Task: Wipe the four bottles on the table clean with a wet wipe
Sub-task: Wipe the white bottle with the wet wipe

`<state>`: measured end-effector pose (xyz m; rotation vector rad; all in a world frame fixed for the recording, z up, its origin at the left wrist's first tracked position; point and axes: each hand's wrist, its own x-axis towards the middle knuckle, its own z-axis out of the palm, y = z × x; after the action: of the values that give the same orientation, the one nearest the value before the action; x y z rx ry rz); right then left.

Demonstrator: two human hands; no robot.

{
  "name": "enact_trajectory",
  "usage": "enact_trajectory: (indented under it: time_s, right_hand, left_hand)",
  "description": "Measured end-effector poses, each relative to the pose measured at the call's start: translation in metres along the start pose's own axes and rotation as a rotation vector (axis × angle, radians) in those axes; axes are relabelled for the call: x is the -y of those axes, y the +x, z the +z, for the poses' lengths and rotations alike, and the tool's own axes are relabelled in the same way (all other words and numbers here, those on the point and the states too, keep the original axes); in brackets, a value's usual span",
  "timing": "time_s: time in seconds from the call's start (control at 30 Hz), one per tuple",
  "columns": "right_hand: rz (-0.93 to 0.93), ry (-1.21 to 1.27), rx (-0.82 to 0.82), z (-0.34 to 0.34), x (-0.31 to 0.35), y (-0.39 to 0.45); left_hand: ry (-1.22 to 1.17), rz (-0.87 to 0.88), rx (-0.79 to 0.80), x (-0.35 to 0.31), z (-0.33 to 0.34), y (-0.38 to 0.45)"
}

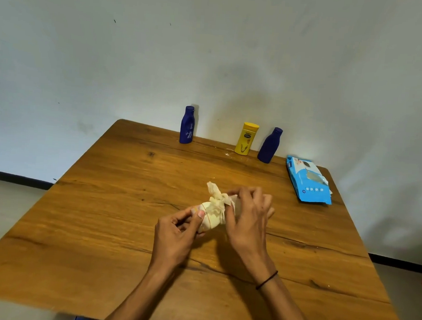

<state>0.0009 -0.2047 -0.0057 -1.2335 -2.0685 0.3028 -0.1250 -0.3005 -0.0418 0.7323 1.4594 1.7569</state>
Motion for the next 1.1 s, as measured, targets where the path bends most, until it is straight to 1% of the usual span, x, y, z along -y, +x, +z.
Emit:
enact_trajectory:
  time_s: [0.03,0.07,0.1,0.13,0.2,0.27,0.33,0.4,0.53,0.63,0.77,0.83,0.9,0.97,1.03,1.1]
  right_hand:
    - [0.005,-0.053,-0.045,-0.001,-0.001,0.000]
    - [-0.029,-0.037,-0.065,-0.003,-0.001,0.001]
    - [-0.085,0.016,-0.043,-0.004,-0.001,0.001]
    - [-0.153,0.063,0.014,-0.005,-0.001,-0.001]
    - [-0.259,0.050,0.157,-0.006,0.000,-0.005]
    - [-0.312,0.008,0.199,-0.007,-0.001,-0.007]
    - [-0.282,0.026,0.185,-0.010,-0.003,-0.005]
    - [-0.218,0.057,0.182,-0.011,-0.005,-0.002]
    - [-0.092,0.003,0.160,-0.009,-0.004,0.002]
    - [-0.125,0.059,0.109,-0.009,0.003,0.000]
    - [-0.334,0.144,0.226,-0.002,0.013,-0.013]
    - [-0.376,0.153,0.245,-0.001,0.013,-0.017]
    - [-0.333,0.065,0.200,-0.003,0.006,-0.013]
    - [-0.220,-0.027,0.135,-0.004,-0.003,-0.003]
    - [-0.126,-0.038,0.102,-0.004,-0.008,0.007]
    - [-0.169,-0.013,0.119,-0.002,-0.002,0.007]
  left_hand:
    - [0.001,-0.002,0.000,-0.001,0.001,-0.001]
    - [0.003,-0.002,-0.003,-0.001,0.001,-0.002]
    - [0.005,-0.006,-0.007,-0.001,0.001,-0.003]
    - [0.014,-0.009,-0.010,-0.001,0.000,-0.003]
    - [0.042,0.000,-0.007,0.001,-0.001,-0.002]
    - [0.071,0.019,-0.005,0.002,-0.002,-0.001]
    - [0.112,0.054,-0.008,0.000,0.000,-0.004]
    - [0.203,0.137,-0.035,-0.003,0.001,-0.008]
    - [0.318,0.262,-0.088,-0.002,0.001,-0.009]
    - [0.337,0.298,-0.098,-0.003,0.004,-0.011]
    - [0.331,0.282,-0.125,0.002,0.004,-0.006]
    - [0.350,0.302,-0.133,0.003,0.003,-0.006]
    - [0.392,0.344,-0.112,0.001,0.002,-0.009]
    - [0.406,0.377,-0.089,-0.002,0.002,-0.013]
    - [0.410,0.391,-0.078,-0.003,0.002,-0.014]
    - [0.423,0.403,-0.093,-0.002,0.003,-0.012]
